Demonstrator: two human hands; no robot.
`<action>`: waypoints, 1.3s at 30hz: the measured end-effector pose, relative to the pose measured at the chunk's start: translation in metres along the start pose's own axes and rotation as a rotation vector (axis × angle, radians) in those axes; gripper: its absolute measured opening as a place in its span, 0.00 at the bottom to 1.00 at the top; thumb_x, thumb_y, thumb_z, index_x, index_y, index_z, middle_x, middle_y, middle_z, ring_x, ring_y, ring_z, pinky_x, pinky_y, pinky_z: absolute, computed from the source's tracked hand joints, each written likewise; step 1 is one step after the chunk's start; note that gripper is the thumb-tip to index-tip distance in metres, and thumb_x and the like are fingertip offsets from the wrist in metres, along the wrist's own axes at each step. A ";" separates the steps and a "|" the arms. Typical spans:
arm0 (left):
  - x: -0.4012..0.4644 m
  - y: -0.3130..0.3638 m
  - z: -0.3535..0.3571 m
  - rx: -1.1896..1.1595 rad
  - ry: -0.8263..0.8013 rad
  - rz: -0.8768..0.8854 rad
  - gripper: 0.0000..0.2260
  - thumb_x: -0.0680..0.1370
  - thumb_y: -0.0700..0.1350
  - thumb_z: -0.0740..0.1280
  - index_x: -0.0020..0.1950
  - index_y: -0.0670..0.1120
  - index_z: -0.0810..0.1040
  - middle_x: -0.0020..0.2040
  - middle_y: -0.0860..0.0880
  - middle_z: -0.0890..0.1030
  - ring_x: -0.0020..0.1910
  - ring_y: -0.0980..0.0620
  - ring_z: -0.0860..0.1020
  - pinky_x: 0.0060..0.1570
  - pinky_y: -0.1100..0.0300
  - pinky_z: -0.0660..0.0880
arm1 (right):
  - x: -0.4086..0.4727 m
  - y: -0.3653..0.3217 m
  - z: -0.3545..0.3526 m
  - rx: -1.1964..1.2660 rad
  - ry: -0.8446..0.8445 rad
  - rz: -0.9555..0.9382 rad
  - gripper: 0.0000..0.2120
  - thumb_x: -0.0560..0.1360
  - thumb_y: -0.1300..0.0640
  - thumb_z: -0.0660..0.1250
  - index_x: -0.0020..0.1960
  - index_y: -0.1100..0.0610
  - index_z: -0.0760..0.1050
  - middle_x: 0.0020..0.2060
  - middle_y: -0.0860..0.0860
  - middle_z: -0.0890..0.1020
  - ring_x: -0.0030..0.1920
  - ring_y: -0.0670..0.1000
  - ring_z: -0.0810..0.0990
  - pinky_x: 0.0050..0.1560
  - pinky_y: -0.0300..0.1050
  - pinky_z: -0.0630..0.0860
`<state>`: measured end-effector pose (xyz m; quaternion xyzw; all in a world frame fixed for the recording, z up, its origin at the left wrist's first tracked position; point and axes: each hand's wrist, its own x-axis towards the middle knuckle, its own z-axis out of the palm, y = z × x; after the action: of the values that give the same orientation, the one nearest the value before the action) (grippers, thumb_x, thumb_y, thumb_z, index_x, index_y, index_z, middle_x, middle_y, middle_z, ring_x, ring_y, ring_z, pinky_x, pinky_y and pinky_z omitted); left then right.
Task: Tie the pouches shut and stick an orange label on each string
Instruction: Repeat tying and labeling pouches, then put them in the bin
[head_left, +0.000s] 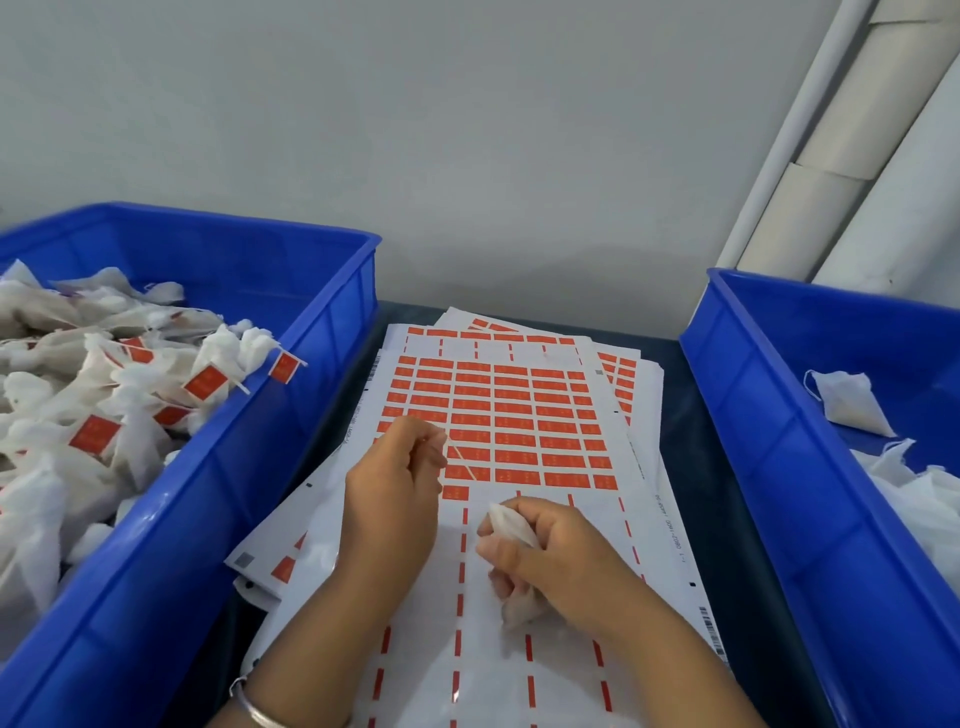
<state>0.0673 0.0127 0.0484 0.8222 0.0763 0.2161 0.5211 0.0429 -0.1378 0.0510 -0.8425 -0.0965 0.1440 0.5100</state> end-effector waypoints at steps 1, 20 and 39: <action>0.001 0.000 0.000 -0.006 0.004 -0.001 0.08 0.77 0.47 0.64 0.39 0.57 0.71 0.40 0.65 0.75 0.38 0.57 0.78 0.34 0.70 0.71 | 0.000 0.000 -0.002 -0.026 -0.020 0.018 0.04 0.75 0.45 0.67 0.44 0.44 0.76 0.32 0.40 0.81 0.37 0.43 0.82 0.37 0.30 0.76; -0.001 -0.008 0.007 0.237 -0.424 -0.062 0.08 0.73 0.48 0.70 0.35 0.56 0.77 0.35 0.60 0.78 0.34 0.58 0.79 0.27 0.75 0.69 | 0.004 0.016 -0.020 0.535 0.381 0.076 0.17 0.63 0.38 0.68 0.46 0.46 0.84 0.50 0.40 0.83 0.56 0.50 0.79 0.60 0.52 0.76; -0.010 0.007 0.003 0.054 -0.509 0.261 0.12 0.78 0.45 0.65 0.40 0.63 0.70 0.42 0.67 0.74 0.43 0.68 0.73 0.41 0.80 0.69 | 0.000 0.016 -0.010 -0.134 0.114 -0.086 0.05 0.75 0.55 0.68 0.45 0.45 0.76 0.40 0.45 0.79 0.42 0.46 0.78 0.38 0.31 0.74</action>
<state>0.0594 0.0036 0.0503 0.8664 -0.1576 0.0662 0.4692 0.0469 -0.1530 0.0412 -0.8765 -0.1129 0.0668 0.4631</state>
